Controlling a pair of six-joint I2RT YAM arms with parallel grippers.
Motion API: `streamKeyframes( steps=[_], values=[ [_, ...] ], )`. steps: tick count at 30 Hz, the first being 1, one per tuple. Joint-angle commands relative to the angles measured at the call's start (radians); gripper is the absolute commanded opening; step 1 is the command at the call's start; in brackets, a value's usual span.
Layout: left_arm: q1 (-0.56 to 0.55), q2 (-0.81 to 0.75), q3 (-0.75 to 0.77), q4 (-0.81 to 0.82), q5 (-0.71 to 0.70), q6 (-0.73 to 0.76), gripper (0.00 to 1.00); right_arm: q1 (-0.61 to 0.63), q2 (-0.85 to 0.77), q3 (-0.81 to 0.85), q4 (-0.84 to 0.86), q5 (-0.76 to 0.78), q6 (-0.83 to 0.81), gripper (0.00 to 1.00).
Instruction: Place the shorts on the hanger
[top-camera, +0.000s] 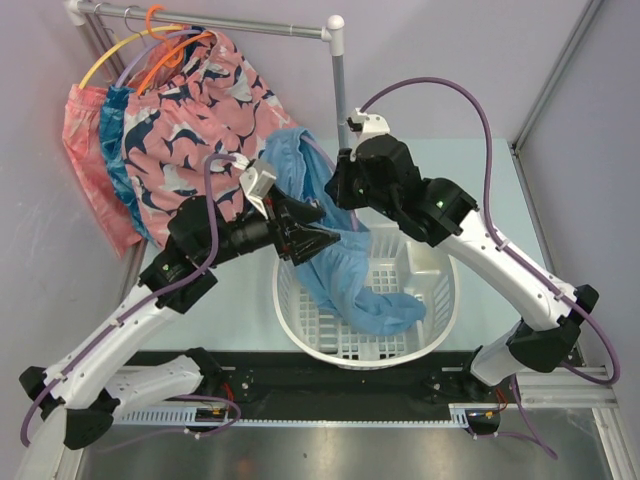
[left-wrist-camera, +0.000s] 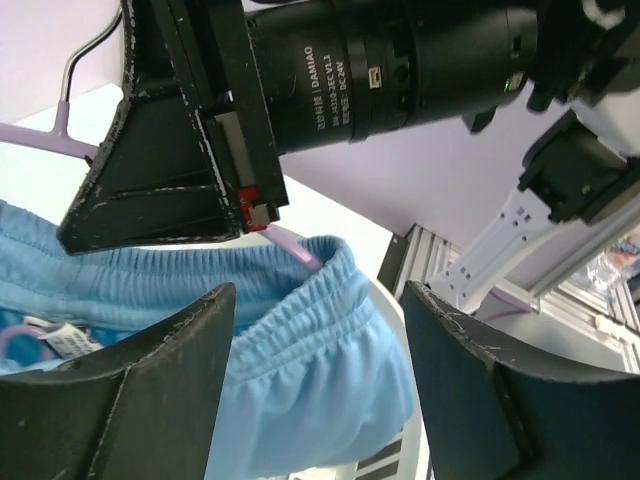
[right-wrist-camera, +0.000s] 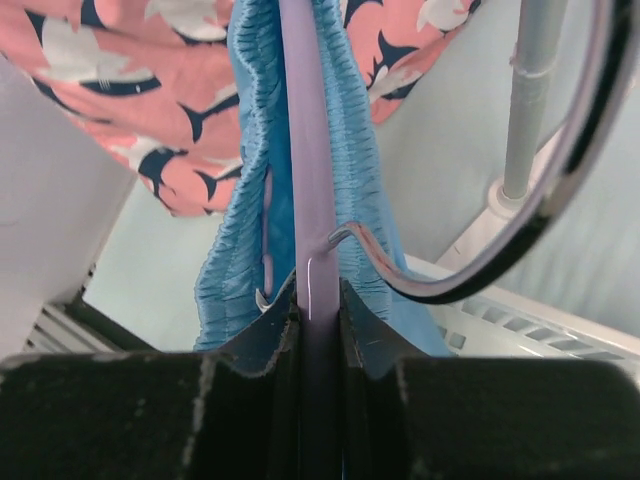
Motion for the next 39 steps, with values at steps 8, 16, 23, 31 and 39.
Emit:
streamKeyframes(
  steps=[8, 16, 23, 31, 39],
  values=[
    [-0.039, 0.065, 0.001, 0.107, -0.148, -0.128, 0.71, 0.036, -0.010, 0.018, 0.321, 0.115, 0.168, 0.00],
    [-0.040, 0.114, 0.021, 0.122, -0.145, -0.182, 0.62, 0.072, -0.024, -0.008, 0.392, 0.135, 0.154, 0.00],
    [-0.040, 0.114, 0.038, 0.105, -0.131, -0.229, 0.24, 0.079, -0.047, -0.037, 0.439, 0.149, 0.139, 0.00],
    [-0.034, 0.062, 0.154, 0.006, -0.100, -0.148, 0.00, 0.076, -0.119, -0.094, 0.519, 0.129, -0.028, 0.47],
    [0.096, 0.063, 0.346, -0.154, 0.083, -0.094, 0.00, 0.027, -0.291, -0.165, 0.545, 0.120, -0.237, 0.93]
  ],
)
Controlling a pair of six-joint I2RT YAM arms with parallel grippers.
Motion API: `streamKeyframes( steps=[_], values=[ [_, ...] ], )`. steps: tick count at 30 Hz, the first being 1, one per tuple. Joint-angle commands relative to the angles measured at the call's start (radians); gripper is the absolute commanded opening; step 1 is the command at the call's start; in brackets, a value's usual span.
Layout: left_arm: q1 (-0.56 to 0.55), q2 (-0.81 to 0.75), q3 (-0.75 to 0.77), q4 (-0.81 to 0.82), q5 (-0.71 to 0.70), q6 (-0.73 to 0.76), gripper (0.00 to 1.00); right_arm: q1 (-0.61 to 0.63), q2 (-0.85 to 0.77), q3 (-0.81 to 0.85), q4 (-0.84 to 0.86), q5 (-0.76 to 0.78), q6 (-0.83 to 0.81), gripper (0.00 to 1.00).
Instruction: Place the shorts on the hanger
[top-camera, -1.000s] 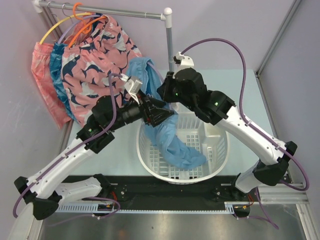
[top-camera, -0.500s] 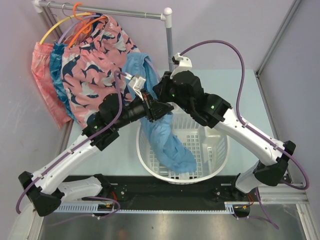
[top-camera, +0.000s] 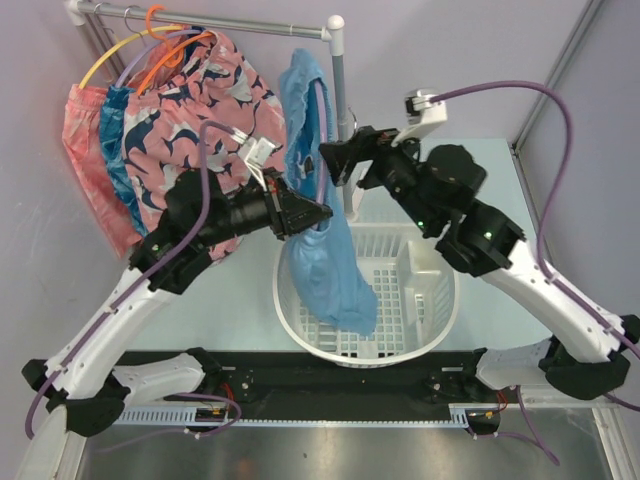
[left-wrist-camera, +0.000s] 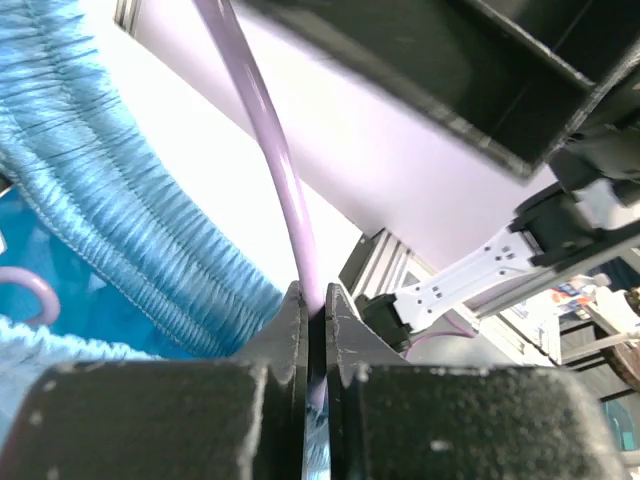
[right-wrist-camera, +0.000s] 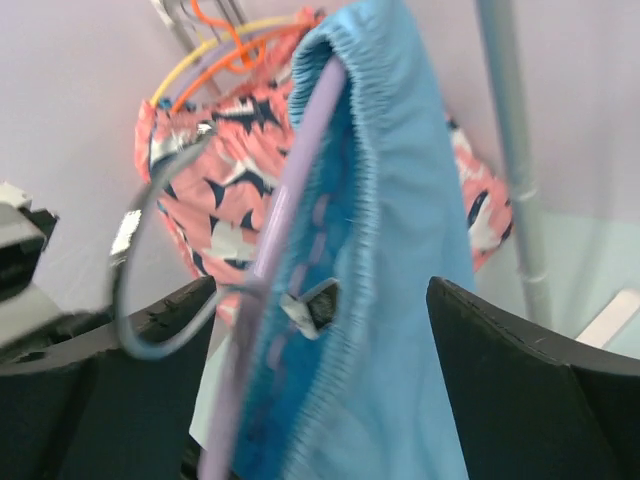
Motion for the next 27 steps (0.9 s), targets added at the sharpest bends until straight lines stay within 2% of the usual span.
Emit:
streamKeyframes(
  steps=[1, 2, 6, 12, 17, 24, 27],
  values=[
    [0.102, -0.040, 0.140, 0.041, 0.168, 0.065, 0.00, -0.038, -0.105, -0.017, 0.053, -0.004, -0.148, 0.96],
    [0.151, -0.030, 0.185, 0.011, 0.265, 0.047, 0.00, -0.050, -0.119, -0.018, 0.029, -0.007, -0.156, 0.99],
    [0.245, 0.038, 0.345, -0.101, 0.447, 0.048, 0.00, -0.127, -0.171, -0.028, -0.013, -0.027, -0.222, 1.00],
    [0.392, 0.104, 0.652, -0.247, 0.571, 0.075, 0.00, -0.211, -0.228, -0.031, -0.028, -0.044, -0.257, 1.00],
    [0.552, 0.110, 0.700, -0.264, 0.663, 0.015, 0.00, -0.222, -0.243, -0.031, -0.050, -0.052, -0.265, 1.00],
    [0.699, 0.078, 0.733, -0.221, 0.748, -0.040, 0.00, -0.231, -0.258, -0.046, -0.071, -0.055, -0.262, 1.00],
    [0.825, 0.079, 0.762, -0.161, 0.794, -0.125, 0.00, -0.238, -0.260, -0.052, -0.070, -0.063, -0.260, 1.00]
  ],
)
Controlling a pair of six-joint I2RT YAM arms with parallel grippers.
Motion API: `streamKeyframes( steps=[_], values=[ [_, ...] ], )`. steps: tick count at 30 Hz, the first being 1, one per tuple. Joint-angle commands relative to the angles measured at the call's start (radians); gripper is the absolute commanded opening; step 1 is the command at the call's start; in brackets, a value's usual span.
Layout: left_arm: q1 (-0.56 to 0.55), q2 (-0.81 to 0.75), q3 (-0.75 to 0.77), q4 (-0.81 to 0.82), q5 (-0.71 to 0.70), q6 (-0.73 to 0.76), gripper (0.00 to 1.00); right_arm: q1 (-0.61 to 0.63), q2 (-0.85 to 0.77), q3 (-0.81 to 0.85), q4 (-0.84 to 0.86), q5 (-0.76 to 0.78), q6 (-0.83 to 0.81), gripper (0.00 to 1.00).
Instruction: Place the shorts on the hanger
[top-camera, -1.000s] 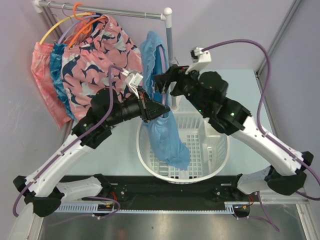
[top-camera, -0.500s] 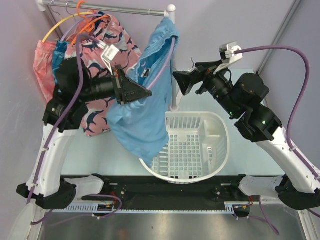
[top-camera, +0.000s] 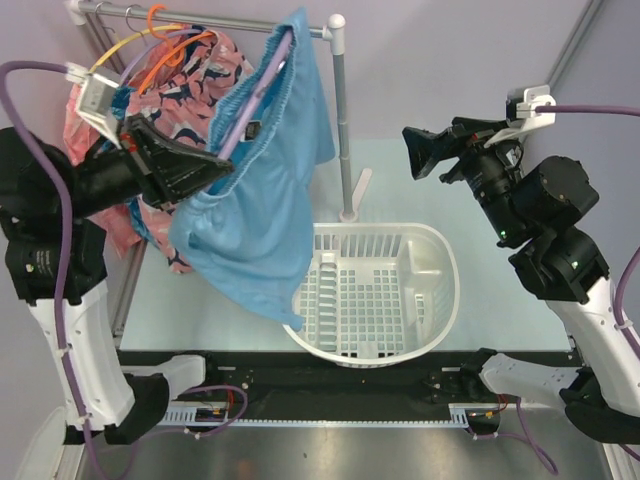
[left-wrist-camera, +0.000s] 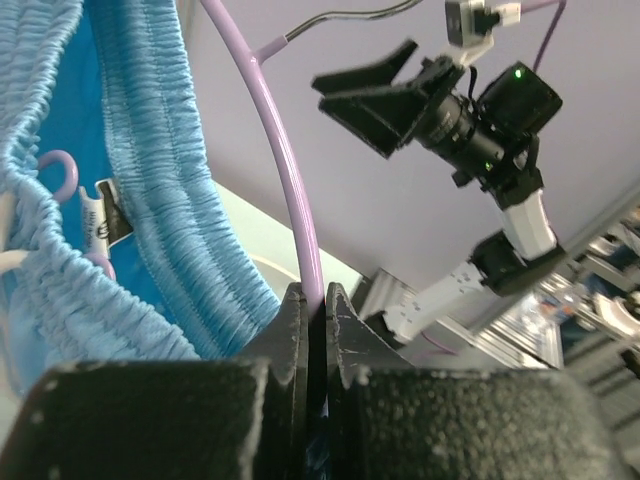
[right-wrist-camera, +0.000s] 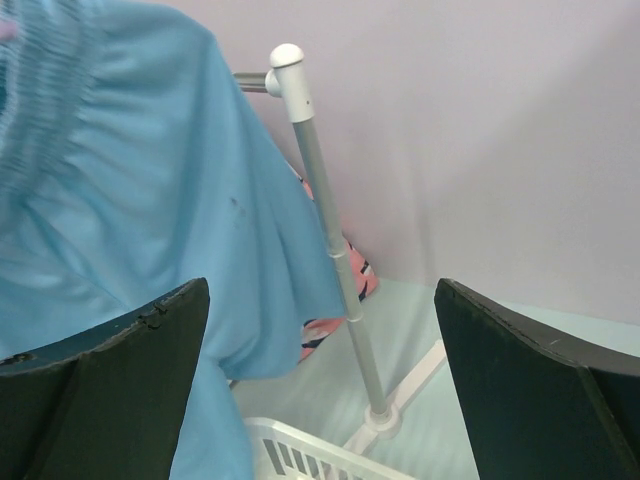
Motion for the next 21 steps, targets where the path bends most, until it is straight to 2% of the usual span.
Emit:
streamKeyframes(
  steps=[1, 3, 4, 6, 7, 16, 21],
  values=[
    [0.184, -0.020, 0.073, 0.279, 0.103, -0.154, 0.00, -0.009, 0.003, -0.009, -0.002, 0.009, -0.016, 1.00],
    [0.262, -0.014, 0.070, 0.367, 0.169, -0.241, 0.00, -0.011, 0.005, -0.008, -0.002, 0.005, -0.019, 1.00],
    [0.336, -0.009, 0.061, 0.487, 0.197, -0.357, 0.00, -0.011, 0.006, -0.009, 0.001, 0.002, -0.021, 1.00],
    [0.407, 0.009, 0.039, 0.609, 0.260, -0.485, 0.00, -0.012, 0.011, -0.009, 0.001, -0.001, -0.021, 1.00],
    [0.459, 0.035, 0.044, 0.616, 0.266, -0.518, 0.00, -0.015, 0.012, -0.009, -0.001, -0.003, -0.021, 1.00],
    [0.551, 0.044, 0.090, 0.605, 0.347, -0.489, 0.00, -0.024, 0.022, -0.024, -0.011, -0.018, -0.012, 1.00],
    [0.579, 0.032, 0.030, 0.617, 0.358, -0.489, 0.00, -0.031, 0.021, -0.043, -0.013, -0.026, -0.001, 1.00]
  ],
)
